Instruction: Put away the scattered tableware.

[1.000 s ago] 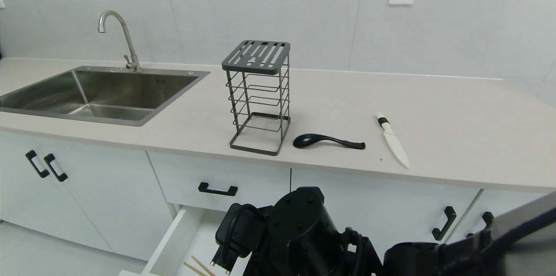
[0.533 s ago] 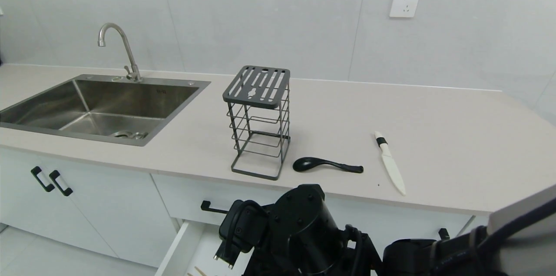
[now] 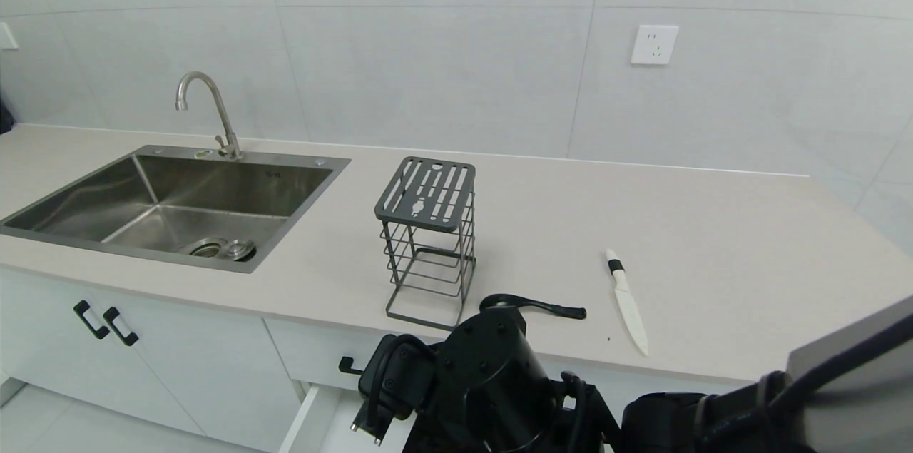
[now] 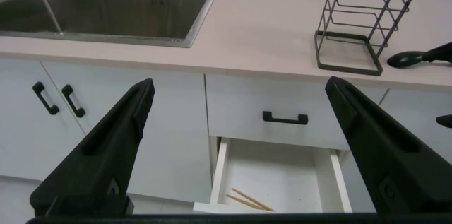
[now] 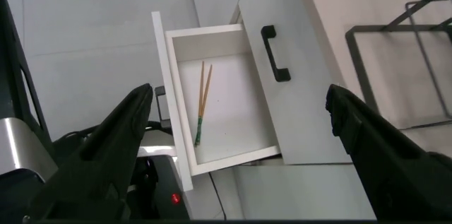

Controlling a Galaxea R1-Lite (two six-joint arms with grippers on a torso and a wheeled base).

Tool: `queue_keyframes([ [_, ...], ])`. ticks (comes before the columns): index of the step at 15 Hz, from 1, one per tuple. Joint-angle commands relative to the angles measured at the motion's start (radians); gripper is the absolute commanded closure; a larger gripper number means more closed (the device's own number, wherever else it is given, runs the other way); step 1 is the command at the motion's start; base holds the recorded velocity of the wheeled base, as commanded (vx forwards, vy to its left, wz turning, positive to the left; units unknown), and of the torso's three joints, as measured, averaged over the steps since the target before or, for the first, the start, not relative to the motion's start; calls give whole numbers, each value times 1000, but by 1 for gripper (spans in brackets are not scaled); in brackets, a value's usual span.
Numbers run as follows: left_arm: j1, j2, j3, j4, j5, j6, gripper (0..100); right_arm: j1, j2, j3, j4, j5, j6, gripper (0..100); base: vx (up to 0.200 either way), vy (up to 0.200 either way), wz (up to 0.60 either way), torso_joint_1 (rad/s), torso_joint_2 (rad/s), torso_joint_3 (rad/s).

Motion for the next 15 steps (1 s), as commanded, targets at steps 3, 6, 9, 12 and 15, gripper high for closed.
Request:
queue_keyframes([
  [3,0,1,0,1,0,0,0,-42,21,-9,24,68,0,0,0,0,0,123,-220,-111],
  [6,0,1,0,1,0,0,0,-87,51,-25,19,87,6,0,0,0,0,14,-19,-9],
  [9,0,1,0,1,0,0,0,-151,29,38,-27,104,198,0,0,0,0,0,0,0],
  [12,0,1,0,1,0,0,0,-226,-49,166,-55,101,225,0,0,0,0,0,0,0],
  [15,0,1,0,1,0,0,0,-332,-152,268,-76,101,218,0,0,0,0,0,0,0],
])
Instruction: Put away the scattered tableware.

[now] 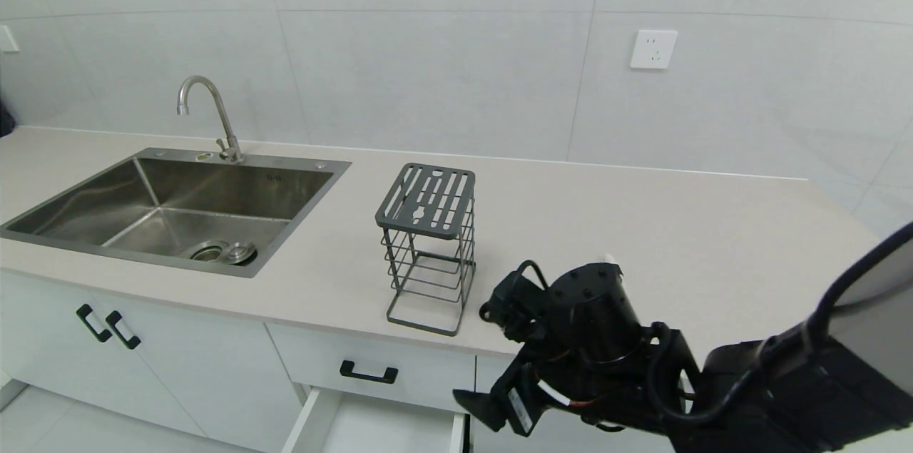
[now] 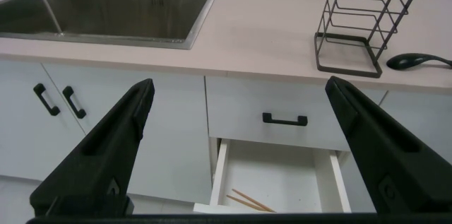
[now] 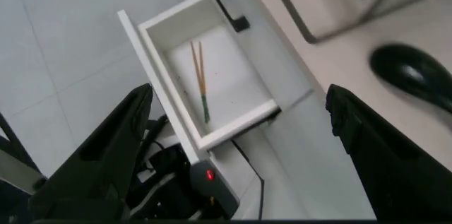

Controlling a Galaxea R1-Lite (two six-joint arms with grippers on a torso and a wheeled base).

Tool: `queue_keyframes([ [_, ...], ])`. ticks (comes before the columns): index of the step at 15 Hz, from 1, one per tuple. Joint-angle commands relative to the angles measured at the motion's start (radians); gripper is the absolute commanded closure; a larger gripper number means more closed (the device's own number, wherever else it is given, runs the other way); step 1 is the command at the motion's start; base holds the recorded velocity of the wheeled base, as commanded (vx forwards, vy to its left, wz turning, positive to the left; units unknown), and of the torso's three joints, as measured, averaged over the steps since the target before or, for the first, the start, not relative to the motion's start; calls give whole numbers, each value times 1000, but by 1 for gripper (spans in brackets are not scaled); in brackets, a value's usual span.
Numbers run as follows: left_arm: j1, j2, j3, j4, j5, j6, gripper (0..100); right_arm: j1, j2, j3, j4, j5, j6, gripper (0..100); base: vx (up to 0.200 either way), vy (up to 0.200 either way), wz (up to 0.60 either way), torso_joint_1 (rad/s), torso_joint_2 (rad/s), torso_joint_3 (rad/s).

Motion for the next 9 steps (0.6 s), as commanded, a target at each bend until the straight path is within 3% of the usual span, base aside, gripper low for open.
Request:
queue_keyframes([
  [1,0,1,0,0,0,0,0,-57,-83,56,-9,0,-1,0,0,0,0,0,0,0],
  [6,0,1,0,0,0,0,0,-200,-115,124,-31,1,-95,0,0,0,0,0,0,0],
  [9,0,1,0,0,0,0,0,-304,-114,128,-34,61,-179,0,0,0,0,0,0,0],
])
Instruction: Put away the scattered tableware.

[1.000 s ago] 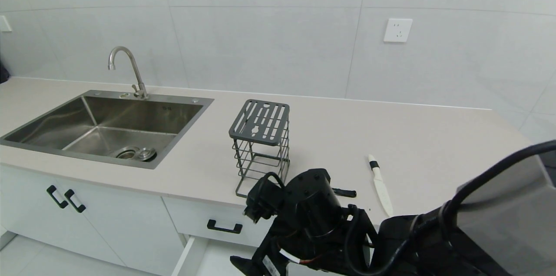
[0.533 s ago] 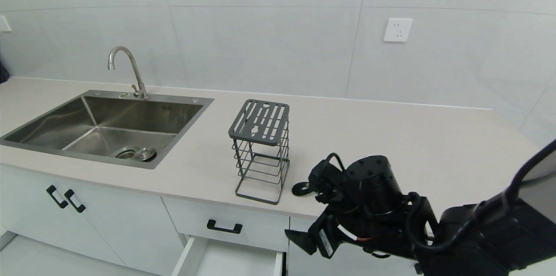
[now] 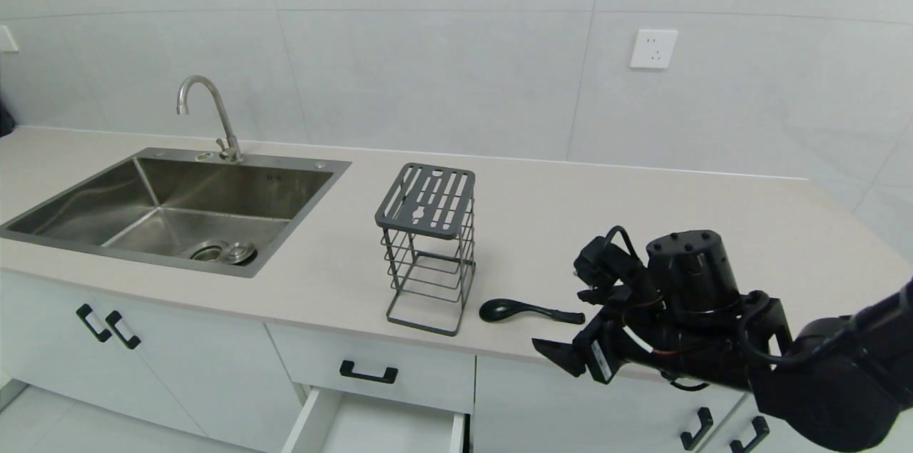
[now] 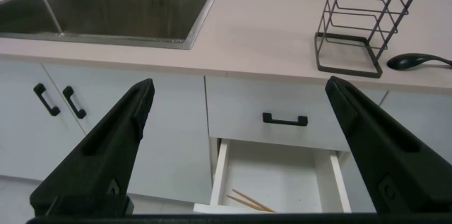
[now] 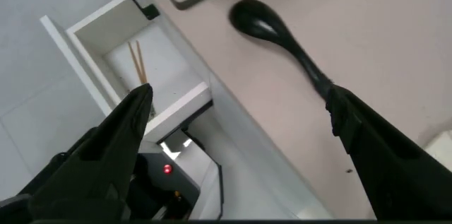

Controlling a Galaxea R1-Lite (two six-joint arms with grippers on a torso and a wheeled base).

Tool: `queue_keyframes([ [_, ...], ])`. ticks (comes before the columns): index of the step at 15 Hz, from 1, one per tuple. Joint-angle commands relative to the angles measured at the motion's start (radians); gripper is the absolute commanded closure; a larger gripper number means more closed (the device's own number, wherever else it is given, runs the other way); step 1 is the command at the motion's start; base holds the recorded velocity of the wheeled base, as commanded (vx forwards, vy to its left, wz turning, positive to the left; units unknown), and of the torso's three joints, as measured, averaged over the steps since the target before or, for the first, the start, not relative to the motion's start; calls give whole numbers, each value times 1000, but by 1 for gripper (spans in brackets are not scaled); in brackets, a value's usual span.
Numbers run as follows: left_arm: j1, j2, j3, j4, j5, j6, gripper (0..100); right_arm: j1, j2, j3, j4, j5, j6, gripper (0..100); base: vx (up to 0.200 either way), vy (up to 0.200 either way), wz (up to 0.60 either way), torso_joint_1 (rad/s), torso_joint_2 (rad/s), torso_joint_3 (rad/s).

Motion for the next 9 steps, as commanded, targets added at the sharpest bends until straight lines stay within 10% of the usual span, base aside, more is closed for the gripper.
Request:
queue_keyframes([
  [1,0,1,0,0,0,0,0,-63,-1,3,-3,35,-46,0,0,0,0,0,0,0],
  [9,0,1,0,0,0,0,0,-109,237,-138,-39,100,-64,0,0,0,0,0,0,0],
])
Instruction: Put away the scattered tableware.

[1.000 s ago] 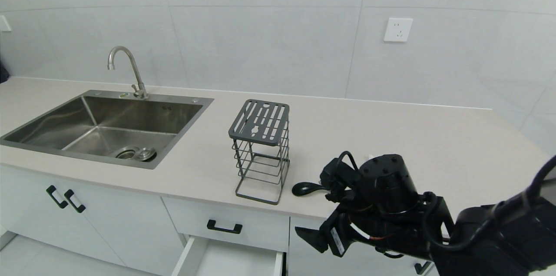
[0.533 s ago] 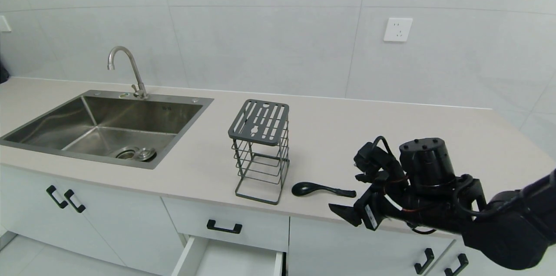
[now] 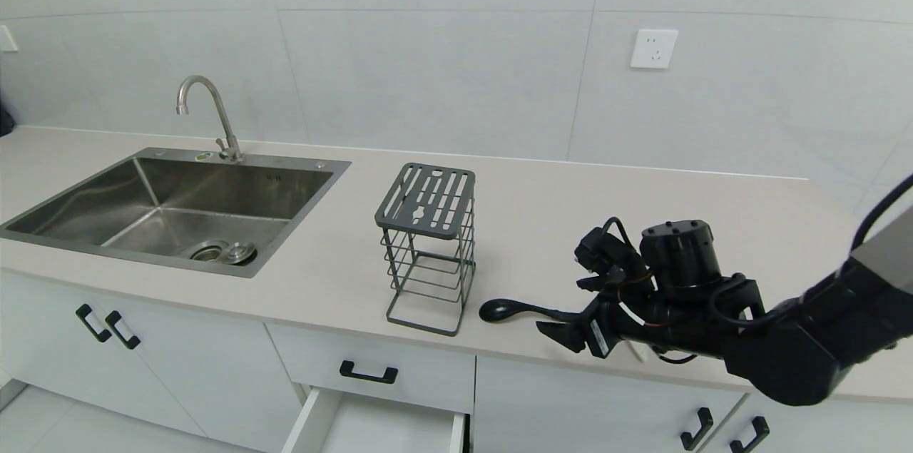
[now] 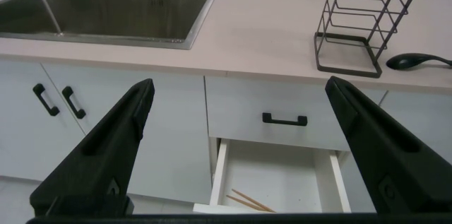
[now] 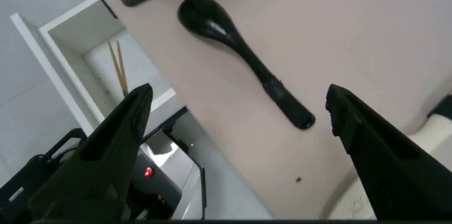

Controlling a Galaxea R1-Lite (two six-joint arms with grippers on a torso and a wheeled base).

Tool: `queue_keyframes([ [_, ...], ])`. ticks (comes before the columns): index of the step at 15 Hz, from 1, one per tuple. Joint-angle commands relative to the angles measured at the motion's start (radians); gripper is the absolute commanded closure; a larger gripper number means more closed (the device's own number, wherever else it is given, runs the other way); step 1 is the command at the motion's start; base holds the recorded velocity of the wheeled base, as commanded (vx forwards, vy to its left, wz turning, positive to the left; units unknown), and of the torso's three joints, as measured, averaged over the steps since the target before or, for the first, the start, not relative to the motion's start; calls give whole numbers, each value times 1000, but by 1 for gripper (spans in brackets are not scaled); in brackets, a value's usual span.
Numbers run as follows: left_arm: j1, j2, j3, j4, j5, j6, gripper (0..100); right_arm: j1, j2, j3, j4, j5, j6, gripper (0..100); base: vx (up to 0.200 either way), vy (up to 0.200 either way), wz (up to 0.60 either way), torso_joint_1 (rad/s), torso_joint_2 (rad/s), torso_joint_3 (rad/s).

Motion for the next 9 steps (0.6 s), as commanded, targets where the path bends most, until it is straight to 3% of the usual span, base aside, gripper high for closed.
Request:
queue_keyframes([
  [1,0,1,0,0,0,0,0,-9,127,-68,-4,3,-9,0,0,0,0,0,0,0],
  [9,0,1,0,0,0,0,0,-15,242,-156,-4,40,-55,0,0,0,0,0,0,0],
])
